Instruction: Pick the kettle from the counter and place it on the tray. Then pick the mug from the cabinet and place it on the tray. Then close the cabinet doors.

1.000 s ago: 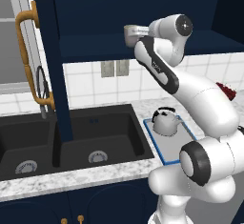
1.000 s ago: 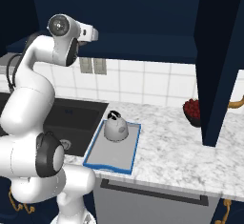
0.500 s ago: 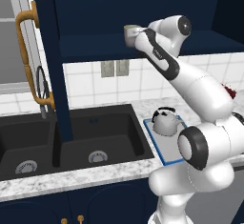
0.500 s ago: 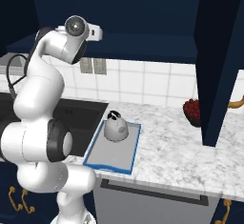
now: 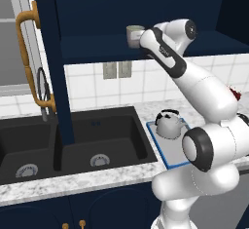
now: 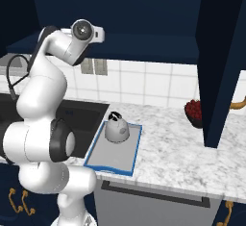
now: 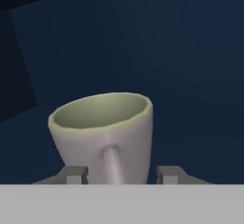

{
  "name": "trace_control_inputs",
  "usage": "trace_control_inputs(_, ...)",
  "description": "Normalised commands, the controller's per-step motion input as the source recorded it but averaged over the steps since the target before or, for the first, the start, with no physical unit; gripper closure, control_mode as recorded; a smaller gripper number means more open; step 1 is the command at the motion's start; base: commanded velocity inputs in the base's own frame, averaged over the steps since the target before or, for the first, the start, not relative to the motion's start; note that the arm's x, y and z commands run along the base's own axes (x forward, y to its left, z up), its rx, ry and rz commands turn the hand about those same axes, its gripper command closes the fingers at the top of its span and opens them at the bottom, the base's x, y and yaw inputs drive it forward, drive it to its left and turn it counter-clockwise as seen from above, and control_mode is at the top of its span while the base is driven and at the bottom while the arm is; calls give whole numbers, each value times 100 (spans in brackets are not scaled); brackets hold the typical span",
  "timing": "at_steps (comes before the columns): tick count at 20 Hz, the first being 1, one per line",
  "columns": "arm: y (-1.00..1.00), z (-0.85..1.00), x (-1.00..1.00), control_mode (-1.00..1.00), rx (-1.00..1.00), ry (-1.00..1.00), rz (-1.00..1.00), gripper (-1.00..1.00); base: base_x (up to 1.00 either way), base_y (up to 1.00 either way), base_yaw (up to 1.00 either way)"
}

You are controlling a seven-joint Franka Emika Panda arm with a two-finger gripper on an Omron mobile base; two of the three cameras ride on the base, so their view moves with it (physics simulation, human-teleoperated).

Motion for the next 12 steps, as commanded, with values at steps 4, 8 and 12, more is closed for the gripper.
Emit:
trace_control_inputs(4, 0, 0, 0, -100, 0, 0, 0, 100, 0, 0, 0)
trace_control_inputs(8, 0, 0, 0, -100, 0, 0, 0, 100, 0, 0, 0)
trace_control_inputs(12, 0, 0, -12, -100, 0, 0, 0, 100, 0, 0, 0)
